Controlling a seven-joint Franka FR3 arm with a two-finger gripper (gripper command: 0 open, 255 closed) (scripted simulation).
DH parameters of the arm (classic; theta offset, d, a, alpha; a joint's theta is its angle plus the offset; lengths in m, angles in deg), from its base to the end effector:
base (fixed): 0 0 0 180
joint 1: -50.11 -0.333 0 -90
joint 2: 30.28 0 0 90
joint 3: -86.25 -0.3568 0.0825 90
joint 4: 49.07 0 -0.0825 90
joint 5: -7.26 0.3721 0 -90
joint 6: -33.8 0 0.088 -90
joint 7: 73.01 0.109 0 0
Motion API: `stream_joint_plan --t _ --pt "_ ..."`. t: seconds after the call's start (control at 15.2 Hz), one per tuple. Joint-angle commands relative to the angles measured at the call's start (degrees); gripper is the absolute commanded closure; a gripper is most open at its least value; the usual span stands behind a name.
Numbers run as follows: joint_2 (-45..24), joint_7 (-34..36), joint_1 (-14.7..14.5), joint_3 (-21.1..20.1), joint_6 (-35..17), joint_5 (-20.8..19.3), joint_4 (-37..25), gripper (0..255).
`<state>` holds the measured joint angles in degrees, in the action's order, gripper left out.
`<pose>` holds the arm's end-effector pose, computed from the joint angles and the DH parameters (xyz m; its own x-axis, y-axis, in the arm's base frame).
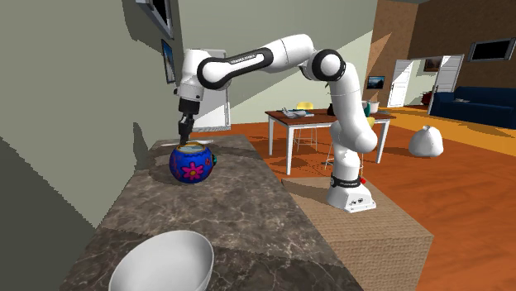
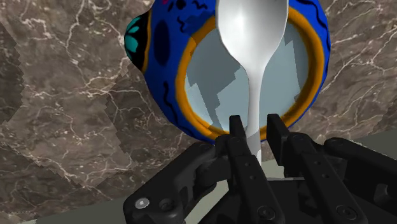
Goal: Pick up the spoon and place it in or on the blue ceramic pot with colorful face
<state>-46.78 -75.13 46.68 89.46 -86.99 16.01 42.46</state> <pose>0.6697 0.0146 0.5288 0.9747 -0.0318 0.2215 -0.0049 -0.9927 -0.1208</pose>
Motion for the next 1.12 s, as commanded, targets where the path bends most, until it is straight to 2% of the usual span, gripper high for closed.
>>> stream_joint_plan --t 0.0,0.4,0.46,0.79,1.06 --pt "-0.1 0.0 0.0 0.0 -0.4 0.0 0.3 255" --pt "-0.1 0.0 0.0 0.0 -0.4 0.0 0.3 255" --pt "-0.1 0.0 0.0 0.0 -0.4 0.0 0.3 0" --pt "-0.1 0.0 0.0 0.0 -0.4 0.0 0.3 0" --pt "2.7 0.3 0.3 0.3 5.5 -0.4 -2.9 0"
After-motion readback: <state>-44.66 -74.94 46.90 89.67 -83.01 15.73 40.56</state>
